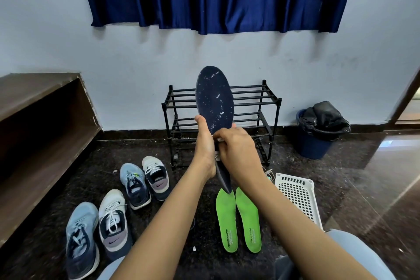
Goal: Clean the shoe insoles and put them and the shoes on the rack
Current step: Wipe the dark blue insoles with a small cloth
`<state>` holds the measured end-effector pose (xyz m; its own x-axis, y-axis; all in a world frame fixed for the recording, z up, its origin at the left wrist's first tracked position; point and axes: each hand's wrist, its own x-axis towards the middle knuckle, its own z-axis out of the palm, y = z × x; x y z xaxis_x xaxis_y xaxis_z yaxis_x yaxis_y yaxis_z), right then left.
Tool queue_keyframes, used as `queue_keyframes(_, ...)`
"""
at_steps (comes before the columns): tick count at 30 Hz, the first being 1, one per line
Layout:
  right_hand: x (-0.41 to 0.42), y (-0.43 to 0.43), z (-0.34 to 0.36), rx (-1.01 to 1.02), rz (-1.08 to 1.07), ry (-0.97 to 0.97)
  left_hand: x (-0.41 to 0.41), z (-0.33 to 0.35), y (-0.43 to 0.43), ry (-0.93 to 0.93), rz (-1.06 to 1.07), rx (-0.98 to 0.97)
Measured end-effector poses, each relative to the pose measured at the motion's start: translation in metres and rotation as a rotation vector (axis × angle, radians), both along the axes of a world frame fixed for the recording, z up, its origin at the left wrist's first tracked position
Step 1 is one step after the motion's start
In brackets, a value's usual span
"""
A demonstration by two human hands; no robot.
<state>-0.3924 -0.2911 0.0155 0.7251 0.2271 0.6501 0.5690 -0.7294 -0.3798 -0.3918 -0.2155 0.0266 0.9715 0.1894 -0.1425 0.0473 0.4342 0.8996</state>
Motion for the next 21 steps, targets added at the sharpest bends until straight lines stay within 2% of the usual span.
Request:
queue_keyframes(5,0.009,-0.008,0.003,0.077,-0.077,-0.033,-0.003,0.0,-0.009,0.087,-0.079,-0.074)
queue_keyframes(12,-0.01,0.005,-0.003,0.098,0.071,-0.043,-0.001,0.0,0.008,0.104,-0.076,-0.088)
queue_keyframes(21,0.001,-0.005,0.007,0.119,0.039,-0.058,-0.003,0.002,0.002,0.144,-0.142,-0.154)
